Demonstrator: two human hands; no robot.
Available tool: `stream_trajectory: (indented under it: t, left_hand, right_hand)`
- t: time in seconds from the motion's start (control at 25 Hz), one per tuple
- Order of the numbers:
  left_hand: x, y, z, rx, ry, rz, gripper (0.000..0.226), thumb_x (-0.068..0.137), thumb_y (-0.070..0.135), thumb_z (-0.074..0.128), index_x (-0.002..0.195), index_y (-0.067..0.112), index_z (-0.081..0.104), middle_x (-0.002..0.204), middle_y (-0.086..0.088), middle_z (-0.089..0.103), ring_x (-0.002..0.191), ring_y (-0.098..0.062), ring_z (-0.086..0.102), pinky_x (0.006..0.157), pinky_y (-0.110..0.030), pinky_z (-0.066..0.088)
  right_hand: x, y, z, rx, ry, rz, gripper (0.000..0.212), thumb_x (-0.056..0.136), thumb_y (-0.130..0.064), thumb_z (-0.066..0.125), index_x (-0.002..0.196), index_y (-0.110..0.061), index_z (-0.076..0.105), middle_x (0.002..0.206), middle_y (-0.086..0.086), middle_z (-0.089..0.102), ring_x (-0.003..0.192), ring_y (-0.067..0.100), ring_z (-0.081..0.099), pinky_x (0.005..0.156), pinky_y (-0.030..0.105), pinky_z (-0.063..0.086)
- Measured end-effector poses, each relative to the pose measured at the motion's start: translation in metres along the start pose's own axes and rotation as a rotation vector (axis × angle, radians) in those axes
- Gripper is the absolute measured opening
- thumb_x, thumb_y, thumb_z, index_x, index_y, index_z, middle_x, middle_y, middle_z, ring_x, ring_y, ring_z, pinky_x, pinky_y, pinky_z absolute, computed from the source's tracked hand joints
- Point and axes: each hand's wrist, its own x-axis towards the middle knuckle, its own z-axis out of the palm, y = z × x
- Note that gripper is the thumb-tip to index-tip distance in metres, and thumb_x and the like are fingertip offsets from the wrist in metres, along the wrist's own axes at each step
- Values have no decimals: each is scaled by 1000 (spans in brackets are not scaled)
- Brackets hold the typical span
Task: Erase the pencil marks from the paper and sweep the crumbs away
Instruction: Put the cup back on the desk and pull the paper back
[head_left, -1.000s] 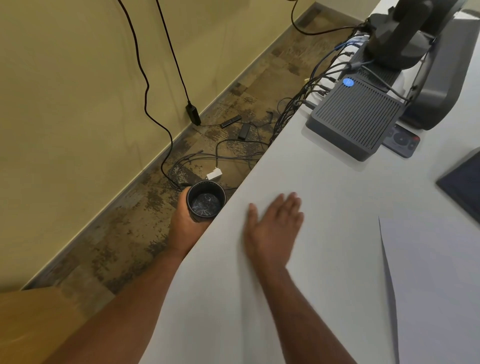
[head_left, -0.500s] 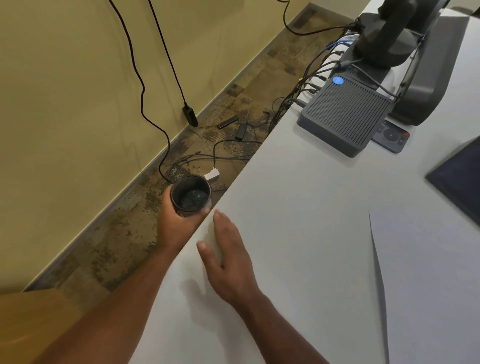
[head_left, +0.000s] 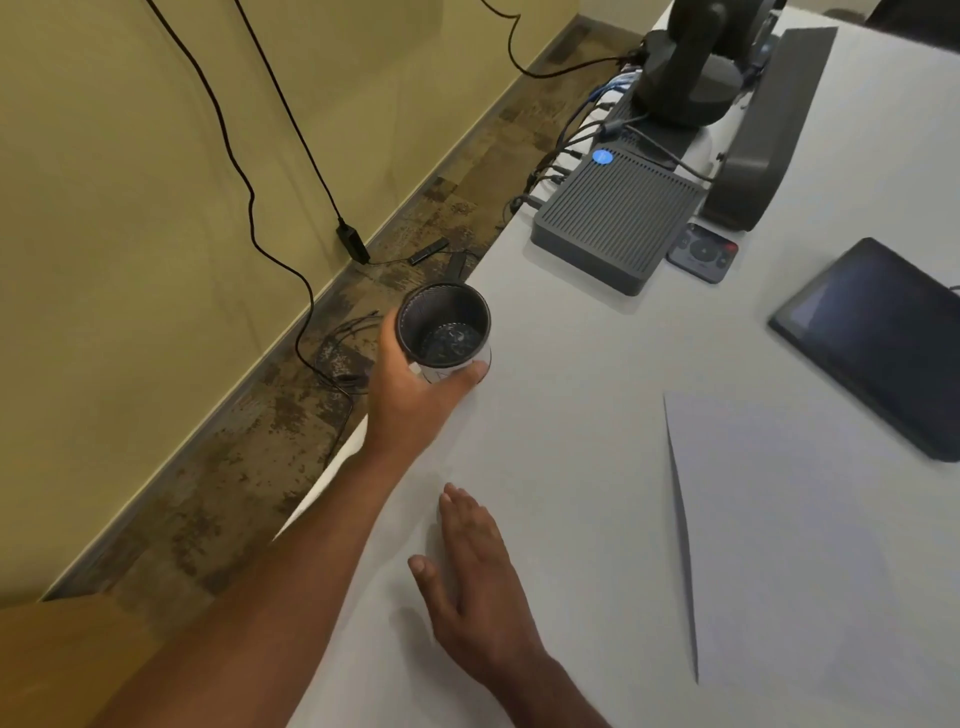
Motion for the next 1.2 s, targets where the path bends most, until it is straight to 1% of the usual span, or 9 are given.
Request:
stream_trajectory:
  t: [0.28, 0.48, 0.56, 0.64, 0.72, 0.8, 0.88, 1.04, 1.2]
  left_hand:
    - [-15, -13, 33, 34, -44, -45, 98, 66, 47, 89, 149, 27, 41, 145, 5, 56, 129, -13, 56, 84, 1, 45]
    - [-14, -12, 32, 104, -70, -110, 106, 68, 45, 87, 155, 28, 30, 154, 2, 48, 134, -11, 49, 89, 1, 43]
    - [-27, -6, 33, 134, -31, -138, 106, 75, 37, 88, 158, 27, 22, 162, 0, 38, 141, -9, 39, 105, -12, 39]
    - [-60, -4, 41, 188, 173, -127, 95, 83, 31, 82, 158, 16, 25, 162, -7, 36, 146, -17, 36, 120, -34, 34]
    - [-109, -1, 64, 192, 289, -77, 69, 89, 20, 76, 148, 5, 42, 148, -15, 50, 136, -31, 51, 114, -46, 42]
    - [-158, 11, 96, 75, 177, -147, 44, 92, 2, 72, 132, 13, 57, 126, -9, 64, 112, -29, 64, 98, -42, 53]
    - [-191, 26, 127, -42, -34, -301, 43, 92, -3, 69, 116, 31, 60, 110, 2, 68, 101, -21, 68, 91, -30, 55]
    - [-215, 44, 173, -15, -262, -495, 39, 94, 4, 66, 125, 26, 58, 123, 5, 65, 102, -2, 64, 83, -5, 46]
    - [-212, 60, 193, 66, -252, -541, 43, 94, 8, 67, 134, 18, 57, 117, 5, 68, 100, -11, 66, 93, -21, 51]
  right_hand:
    - [-27, 16, -9, -41, -24, -13, 65, 99, -64, 20, 154, -33, 7, 153, -31, -11, 141, -10, -11, 115, 21, -9]
    - [-40, 22, -28, 68, -10, -11, 67, 98, -61, 28, 154, -31, 8, 155, -29, -6, 143, -8, -5, 118, 20, 2]
    - [-46, 31, -48, 31, 173, 31, 67, 98, -48, 42, 153, -19, 19, 160, -11, 12, 147, 7, 8, 120, 28, 10]
    - [-50, 53, -79, -106, 448, 115, 64, 92, -31, 53, 146, -1, 36, 154, 13, 32, 144, 28, 25, 117, 41, 19]
    - [-55, 88, -121, -189, 658, 297, 62, 88, -25, 56, 139, 7, 43, 143, 26, 44, 135, 40, 40, 112, 48, 29]
    - [-63, 124, -164, -176, 751, 485, 57, 92, -21, 58, 140, 6, 41, 138, 28, 49, 129, 41, 46, 109, 49, 35]
    - [-71, 155, -199, -220, 765, 606, 58, 93, -22, 58, 142, 3, 39, 137, 26, 50, 128, 40, 45, 109, 47, 34]
    - [-76, 192, -239, -248, 648, 810, 62, 93, -38, 55, 137, 4, 41, 132, 25, 53, 124, 42, 45, 101, 52, 39]
    - [-78, 204, -256, -123, 547, 849, 50, 92, -38, 55, 124, 0, 50, 116, 19, 62, 108, 40, 55, 90, 47, 48]
